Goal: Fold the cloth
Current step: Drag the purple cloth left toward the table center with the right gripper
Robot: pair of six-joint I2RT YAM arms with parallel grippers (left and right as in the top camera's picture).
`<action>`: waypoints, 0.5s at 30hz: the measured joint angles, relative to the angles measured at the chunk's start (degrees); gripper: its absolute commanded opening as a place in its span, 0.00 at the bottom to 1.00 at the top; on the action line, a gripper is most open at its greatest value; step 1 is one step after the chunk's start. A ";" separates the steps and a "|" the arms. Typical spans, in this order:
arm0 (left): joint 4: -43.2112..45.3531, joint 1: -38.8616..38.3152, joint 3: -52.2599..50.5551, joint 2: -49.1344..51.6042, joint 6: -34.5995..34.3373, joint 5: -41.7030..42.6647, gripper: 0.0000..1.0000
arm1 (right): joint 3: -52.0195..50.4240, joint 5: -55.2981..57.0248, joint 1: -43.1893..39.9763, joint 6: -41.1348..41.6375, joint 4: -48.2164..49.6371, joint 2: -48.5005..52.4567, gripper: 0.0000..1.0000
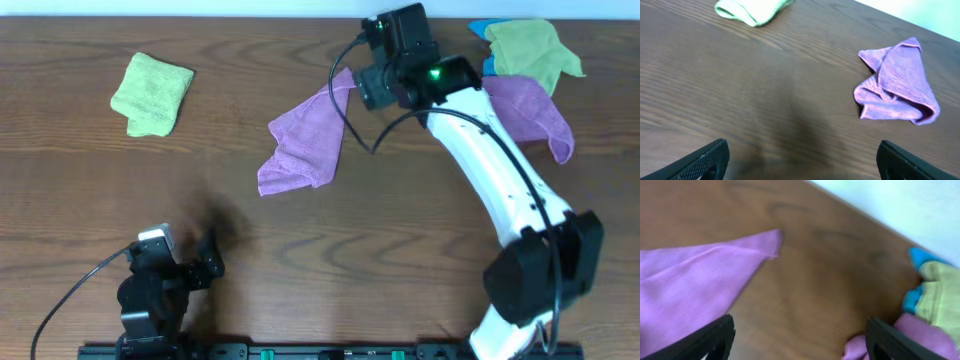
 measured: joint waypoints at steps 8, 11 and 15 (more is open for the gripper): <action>-2.69 0.00 0.42 3.04 -6.21 3.21 0.96 | 0.11 -10.60 3.17 -3.26 -7.52 -0.96 0.84; -6.60 0.00 3.72 9.90 -8.55 3.72 0.96 | 0.11 -11.67 5.49 -3.76 -7.82 -0.44 0.84; -11.10 0.00 13.64 21.86 -10.27 4.31 0.95 | 0.13 -12.50 8.59 -4.13 -8.00 1.49 0.84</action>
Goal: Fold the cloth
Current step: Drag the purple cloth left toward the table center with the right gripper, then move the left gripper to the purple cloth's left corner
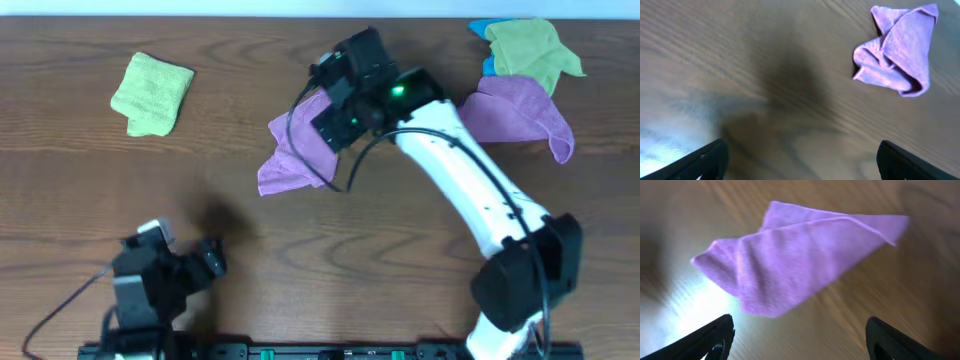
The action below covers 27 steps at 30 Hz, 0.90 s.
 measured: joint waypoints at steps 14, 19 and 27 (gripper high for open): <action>-11.87 -0.02 30.25 38.18 -1.38 9.40 0.95 | 0.00 -5.90 3.13 -0.42 1.22 11.41 0.80; -11.87 -0.02 31.17 41.55 -1.36 13.94 0.95 | 0.00 -7.45 4.22 -0.42 4.26 12.98 0.77; -11.80 -0.02 31.17 41.77 -1.36 15.61 0.95 | 0.00 -8.33 6.45 -0.44 7.58 14.29 0.76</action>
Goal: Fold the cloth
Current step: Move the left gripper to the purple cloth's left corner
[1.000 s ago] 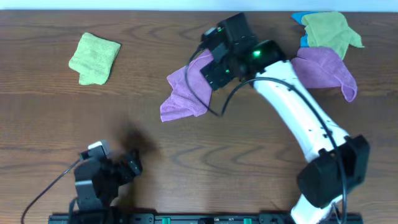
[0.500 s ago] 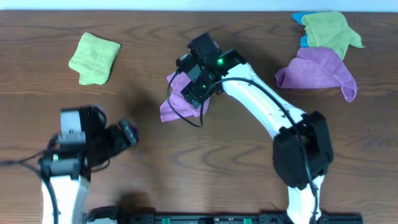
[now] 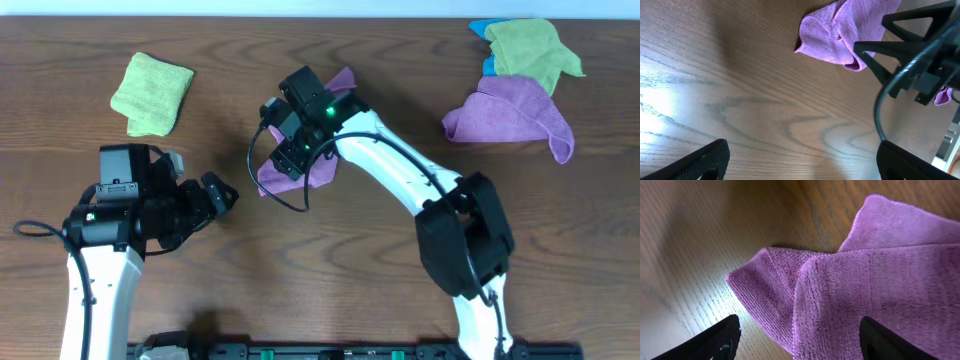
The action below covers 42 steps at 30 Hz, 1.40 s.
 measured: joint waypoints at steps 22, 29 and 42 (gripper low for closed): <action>0.42 0.00 0.00 0.00 0.00 0.02 0.95 | 0.00 1.57 0.00 -0.11 2.40 5.27 0.55; 0.44 0.00 0.00 0.00 0.00 0.02 0.95 | 0.15 3.08 0.00 0.02 3.13 5.77 0.26; 0.46 0.00 0.00 0.00 -3.32 0.04 0.95 | 1.01 8.48 -0.04 1.88 0.17 3.58 0.01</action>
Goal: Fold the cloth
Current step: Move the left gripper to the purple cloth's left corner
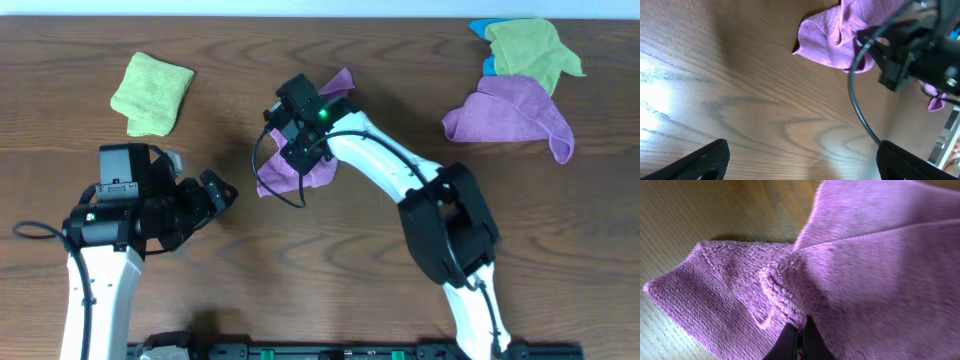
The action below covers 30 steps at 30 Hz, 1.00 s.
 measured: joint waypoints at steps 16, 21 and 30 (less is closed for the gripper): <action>5.14 -0.20 -1.16 5.53 -9.49 2.25 0.95 | 0.33 4.79 -7.15 10.12 -9.46 -7.98 0.02; 14.67 -2.71 -5.95 9.31 -12.96 5.44 0.95 | 0.33 4.85 -7.65 12.55 -10.14 -7.98 0.01; 38.47 -10.14 -21.20 10.38 -27.45 10.03 0.95 | 0.33 4.83 -7.65 14.73 -9.86 -8.07 0.01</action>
